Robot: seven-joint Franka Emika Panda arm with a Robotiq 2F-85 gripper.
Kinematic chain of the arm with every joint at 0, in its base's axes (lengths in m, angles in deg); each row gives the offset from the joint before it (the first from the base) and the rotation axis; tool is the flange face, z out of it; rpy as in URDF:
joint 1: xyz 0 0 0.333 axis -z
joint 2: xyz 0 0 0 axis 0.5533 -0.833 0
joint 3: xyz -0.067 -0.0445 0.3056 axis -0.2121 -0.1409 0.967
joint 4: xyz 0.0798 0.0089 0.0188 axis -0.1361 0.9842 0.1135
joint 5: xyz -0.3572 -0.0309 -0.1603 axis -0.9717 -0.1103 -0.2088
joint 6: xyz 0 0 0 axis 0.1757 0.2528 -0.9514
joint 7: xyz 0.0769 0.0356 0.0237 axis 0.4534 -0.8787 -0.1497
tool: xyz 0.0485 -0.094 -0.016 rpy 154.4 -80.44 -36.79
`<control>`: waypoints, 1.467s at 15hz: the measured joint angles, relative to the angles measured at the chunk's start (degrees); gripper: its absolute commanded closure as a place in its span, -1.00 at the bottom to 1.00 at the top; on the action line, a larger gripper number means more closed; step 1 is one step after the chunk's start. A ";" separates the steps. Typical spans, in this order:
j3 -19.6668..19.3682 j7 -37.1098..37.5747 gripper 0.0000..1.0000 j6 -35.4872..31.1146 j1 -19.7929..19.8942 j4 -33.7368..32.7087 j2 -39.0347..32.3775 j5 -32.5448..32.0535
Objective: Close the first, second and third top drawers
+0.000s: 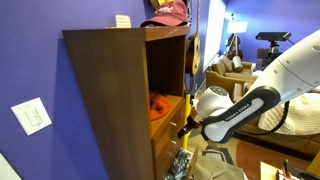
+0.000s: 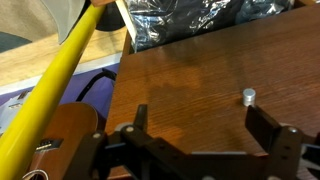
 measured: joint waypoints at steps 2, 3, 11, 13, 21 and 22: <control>0.00 0.42 -1.00 -0.59 0.00 -0.54 -0.60 0.01; 0.00 0.57 -1.00 -0.60 0.00 -0.63 -0.68 0.02; -0.75 -6.53 -1.00 18.52 0.25 1.36 5.02 5.85; -1.81 -8.65 -1.00 22.60 0.89 3.25 6.32 5.85; -3.83 -11.29 -1.00 23.45 2.96 7.49 4.56 4.91; -3.83 -11.29 -1.00 23.45 2.96 7.49 4.56 4.91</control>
